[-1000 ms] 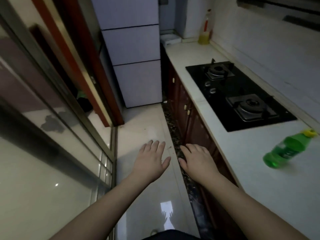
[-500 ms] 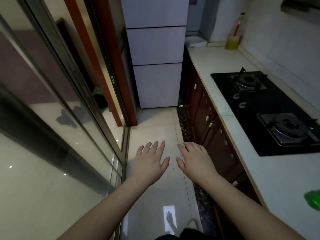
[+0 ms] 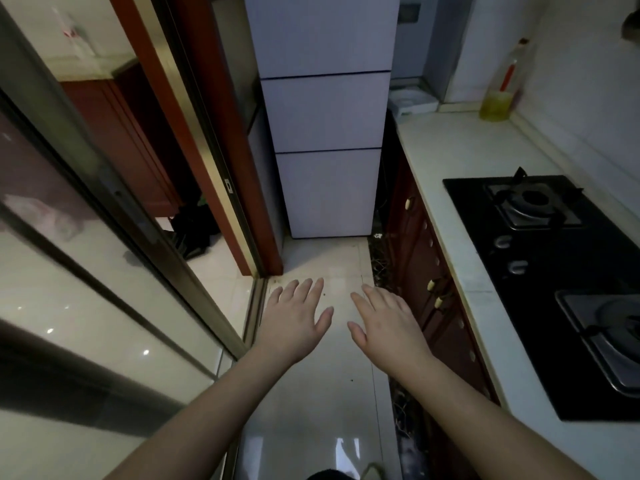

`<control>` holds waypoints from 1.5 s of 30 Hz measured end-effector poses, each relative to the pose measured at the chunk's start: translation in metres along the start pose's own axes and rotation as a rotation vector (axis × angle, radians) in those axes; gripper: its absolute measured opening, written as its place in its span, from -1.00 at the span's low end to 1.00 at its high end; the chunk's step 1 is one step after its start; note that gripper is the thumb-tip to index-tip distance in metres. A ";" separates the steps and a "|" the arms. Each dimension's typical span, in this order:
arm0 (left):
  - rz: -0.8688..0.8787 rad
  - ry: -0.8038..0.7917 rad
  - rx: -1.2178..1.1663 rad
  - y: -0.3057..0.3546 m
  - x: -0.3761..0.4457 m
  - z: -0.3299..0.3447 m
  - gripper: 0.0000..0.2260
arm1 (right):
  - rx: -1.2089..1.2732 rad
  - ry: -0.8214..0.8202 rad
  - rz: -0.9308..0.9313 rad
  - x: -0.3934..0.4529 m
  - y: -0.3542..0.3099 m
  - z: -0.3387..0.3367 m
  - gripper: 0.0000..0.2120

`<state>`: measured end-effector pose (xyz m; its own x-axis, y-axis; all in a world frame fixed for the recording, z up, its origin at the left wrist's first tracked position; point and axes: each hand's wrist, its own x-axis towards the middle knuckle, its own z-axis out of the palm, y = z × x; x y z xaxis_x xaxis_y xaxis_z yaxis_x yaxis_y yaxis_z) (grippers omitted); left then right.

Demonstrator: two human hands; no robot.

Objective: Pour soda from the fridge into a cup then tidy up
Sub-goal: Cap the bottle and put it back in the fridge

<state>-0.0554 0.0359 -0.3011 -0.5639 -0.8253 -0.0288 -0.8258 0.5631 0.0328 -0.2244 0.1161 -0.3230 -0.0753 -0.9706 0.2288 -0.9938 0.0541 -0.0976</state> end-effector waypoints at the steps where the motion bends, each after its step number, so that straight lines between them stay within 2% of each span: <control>1: -0.002 -0.003 0.010 0.001 0.009 -0.001 -0.43 | -0.008 0.013 -0.010 0.007 0.006 0.001 -0.52; 13: -0.096 -0.011 0.008 -0.008 0.111 -0.009 -0.44 | 0.033 -0.046 -0.066 0.113 0.048 0.024 -0.50; 27: -0.060 0.008 -0.054 -0.110 0.255 -0.011 -0.45 | -0.007 -0.074 -0.031 0.292 0.031 0.056 -0.52; 32: -0.028 0.096 -0.083 -0.150 0.300 -0.019 -0.46 | -0.017 -0.066 -0.029 0.351 0.020 0.055 -0.51; 45: -0.071 0.079 -0.087 -0.196 0.410 -0.016 -0.43 | -0.009 -0.166 -0.066 0.468 0.036 0.080 -0.45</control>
<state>-0.1246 -0.4136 -0.3030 -0.4985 -0.8658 0.0444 -0.8576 0.5000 0.1204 -0.2883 -0.3546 -0.2972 0.0040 -0.9975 0.0712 -0.9968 -0.0097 -0.0792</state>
